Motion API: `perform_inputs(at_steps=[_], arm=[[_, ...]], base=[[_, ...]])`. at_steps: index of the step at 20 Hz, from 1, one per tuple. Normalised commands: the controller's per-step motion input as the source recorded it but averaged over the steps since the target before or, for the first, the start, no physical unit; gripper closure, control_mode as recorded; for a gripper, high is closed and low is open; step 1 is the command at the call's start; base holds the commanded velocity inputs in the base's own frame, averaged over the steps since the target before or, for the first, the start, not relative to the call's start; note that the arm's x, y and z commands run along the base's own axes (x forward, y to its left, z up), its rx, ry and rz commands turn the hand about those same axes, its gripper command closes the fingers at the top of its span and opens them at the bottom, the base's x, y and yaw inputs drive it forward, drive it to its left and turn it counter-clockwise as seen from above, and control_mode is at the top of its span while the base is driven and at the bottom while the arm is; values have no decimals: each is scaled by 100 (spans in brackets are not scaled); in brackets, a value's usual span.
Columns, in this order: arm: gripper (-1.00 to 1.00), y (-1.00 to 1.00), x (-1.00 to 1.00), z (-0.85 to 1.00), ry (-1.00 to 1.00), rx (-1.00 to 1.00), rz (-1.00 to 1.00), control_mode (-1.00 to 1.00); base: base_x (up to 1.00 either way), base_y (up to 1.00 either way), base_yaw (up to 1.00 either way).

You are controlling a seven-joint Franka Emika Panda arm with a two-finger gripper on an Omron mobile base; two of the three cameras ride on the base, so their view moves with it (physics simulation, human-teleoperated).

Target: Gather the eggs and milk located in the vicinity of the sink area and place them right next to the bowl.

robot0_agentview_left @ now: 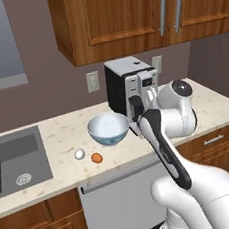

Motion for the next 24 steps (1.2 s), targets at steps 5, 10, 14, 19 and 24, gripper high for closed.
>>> perform_inputs(at_steps=[5,10,14,19,24], arm=[[100,-18,0,-6,0,3,9,-100],[100,-5,19,-23,4,0,6,-100],[100,0,38,-39,9,-3,1,-100],[100,0,48,-31,8,-1,0,-100],[100,0,36,-17,2,0,1,-100]], base=[[0,0,0],[0,0,0],[0,0,0],[0,0,0],[0,0,0]])
